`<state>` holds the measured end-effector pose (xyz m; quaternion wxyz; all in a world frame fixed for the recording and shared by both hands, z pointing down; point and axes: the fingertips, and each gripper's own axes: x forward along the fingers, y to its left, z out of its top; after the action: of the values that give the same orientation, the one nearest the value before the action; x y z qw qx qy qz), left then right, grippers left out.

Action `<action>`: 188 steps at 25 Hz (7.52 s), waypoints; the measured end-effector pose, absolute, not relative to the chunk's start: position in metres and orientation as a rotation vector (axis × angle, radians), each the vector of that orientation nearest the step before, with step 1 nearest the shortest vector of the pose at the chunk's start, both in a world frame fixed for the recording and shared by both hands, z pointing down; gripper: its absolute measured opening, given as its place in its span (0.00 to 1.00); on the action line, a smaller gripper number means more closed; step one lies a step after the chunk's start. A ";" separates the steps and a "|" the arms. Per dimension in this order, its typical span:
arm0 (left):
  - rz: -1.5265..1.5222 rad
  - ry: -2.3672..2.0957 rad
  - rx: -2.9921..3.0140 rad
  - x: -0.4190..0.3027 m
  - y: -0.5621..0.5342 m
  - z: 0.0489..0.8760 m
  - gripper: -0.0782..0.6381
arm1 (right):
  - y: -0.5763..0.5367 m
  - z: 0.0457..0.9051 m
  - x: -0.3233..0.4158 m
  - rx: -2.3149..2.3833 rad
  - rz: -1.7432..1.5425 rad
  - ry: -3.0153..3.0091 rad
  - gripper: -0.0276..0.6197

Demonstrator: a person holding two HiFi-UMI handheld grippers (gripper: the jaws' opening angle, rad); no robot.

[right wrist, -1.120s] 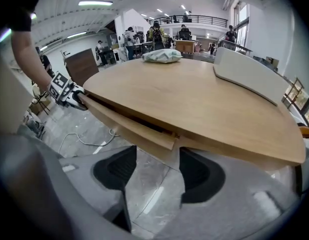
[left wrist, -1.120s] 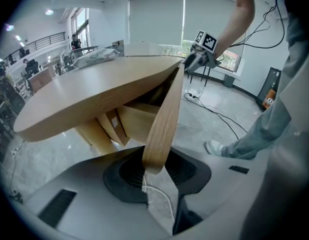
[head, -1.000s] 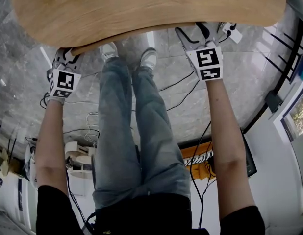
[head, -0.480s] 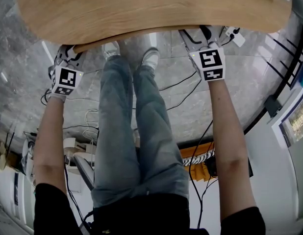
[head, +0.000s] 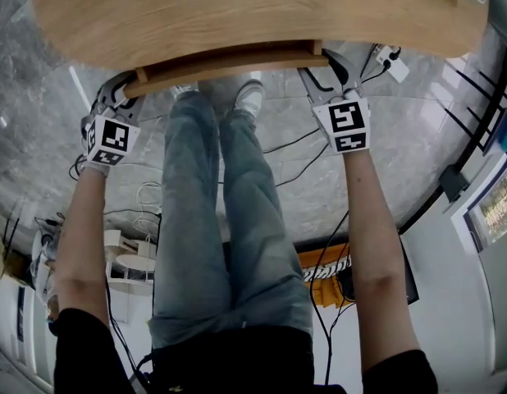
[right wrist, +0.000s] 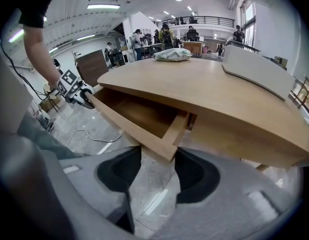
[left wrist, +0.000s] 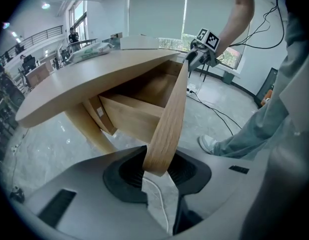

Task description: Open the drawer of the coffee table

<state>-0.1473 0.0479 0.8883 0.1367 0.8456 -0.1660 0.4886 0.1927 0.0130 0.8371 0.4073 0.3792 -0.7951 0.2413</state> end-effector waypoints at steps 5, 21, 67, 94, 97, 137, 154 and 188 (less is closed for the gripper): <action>1.419 -0.473 2.431 -0.141 0.066 0.891 0.28 | 0.029 0.840 0.198 0.946 0.619 -1.995 0.36; 1.431 -0.495 2.391 -0.132 0.143 0.891 0.28 | 0.096 0.839 0.206 0.898 0.623 -1.980 0.35; 1.587 -0.407 2.371 -0.135 0.183 0.944 0.29 | 0.153 0.893 0.204 0.789 0.622 -1.881 0.34; 1.569 -0.565 2.026 -0.184 0.188 0.908 0.31 | 0.167 0.843 0.205 0.826 0.709 -1.778 0.36; 1.544 -0.602 2.023 -0.187 0.179 0.887 0.30 | 0.164 0.820 0.197 0.839 0.701 -1.806 0.36; 0.581 -0.946 2.308 -0.132 0.037 0.387 0.12 | 0.047 0.375 0.081 1.249 0.650 -2.234 0.04; 0.317 -1.032 2.561 -0.134 0.005 0.152 0.13 | 0.028 0.168 0.028 1.273 0.465 -2.504 0.04; 0.054 -1.162 2.870 -0.138 0.026 0.009 0.12 | 0.032 0.025 0.005 1.299 0.134 -2.722 0.04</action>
<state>-0.1379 0.0260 0.0086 0.0224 0.9265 -0.3752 0.0175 0.0046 0.0321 0.0247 0.0612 0.4293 -0.9000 0.0443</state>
